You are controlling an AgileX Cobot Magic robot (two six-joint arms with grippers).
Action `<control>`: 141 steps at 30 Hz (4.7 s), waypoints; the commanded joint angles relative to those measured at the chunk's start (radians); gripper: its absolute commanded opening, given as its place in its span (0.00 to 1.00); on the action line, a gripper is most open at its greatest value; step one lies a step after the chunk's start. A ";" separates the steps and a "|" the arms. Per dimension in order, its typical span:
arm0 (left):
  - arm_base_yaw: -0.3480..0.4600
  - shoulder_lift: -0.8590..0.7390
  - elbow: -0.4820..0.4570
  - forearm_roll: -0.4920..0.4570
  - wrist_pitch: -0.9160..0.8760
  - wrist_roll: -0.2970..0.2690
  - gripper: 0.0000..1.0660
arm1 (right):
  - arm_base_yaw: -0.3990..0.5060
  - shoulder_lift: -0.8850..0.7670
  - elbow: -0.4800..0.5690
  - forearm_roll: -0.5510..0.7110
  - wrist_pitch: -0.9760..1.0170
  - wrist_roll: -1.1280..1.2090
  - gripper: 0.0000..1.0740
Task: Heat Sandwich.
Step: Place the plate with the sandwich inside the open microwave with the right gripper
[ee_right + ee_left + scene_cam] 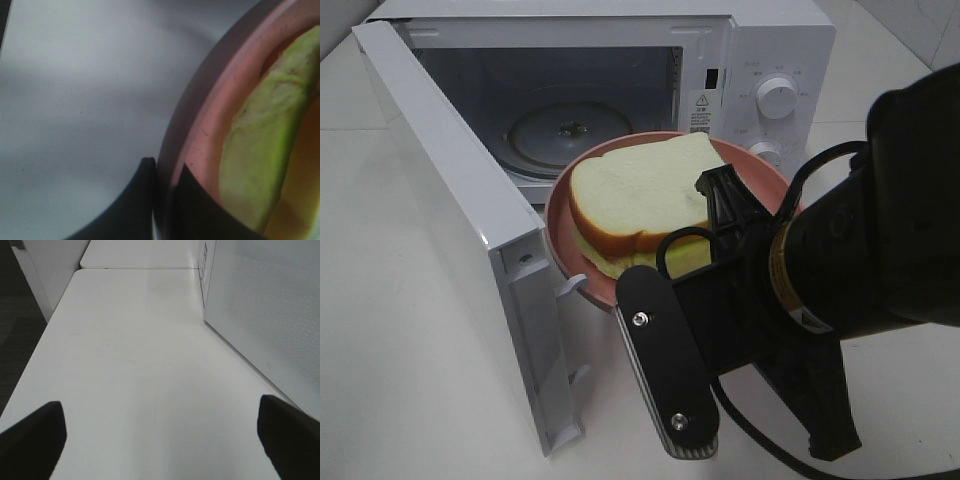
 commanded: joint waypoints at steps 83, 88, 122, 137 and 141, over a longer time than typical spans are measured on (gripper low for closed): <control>0.004 -0.025 0.002 0.000 -0.004 0.000 0.92 | -0.383 0.182 -0.196 0.559 -0.239 -1.077 0.00; 0.004 -0.025 0.002 0.000 -0.004 0.000 0.92 | -0.383 0.232 -0.249 0.559 -0.238 -1.077 0.00; 0.004 -0.025 0.002 0.000 -0.004 0.000 0.92 | -0.385 0.568 -0.673 0.497 -0.088 -0.980 0.00; 0.004 -0.025 0.002 0.000 -0.004 0.000 0.92 | -0.397 0.663 -0.819 0.465 -0.079 -0.897 0.00; 0.004 -0.025 0.002 0.000 -0.004 0.000 0.92 | -0.397 0.683 -0.858 0.448 -0.079 -0.876 0.00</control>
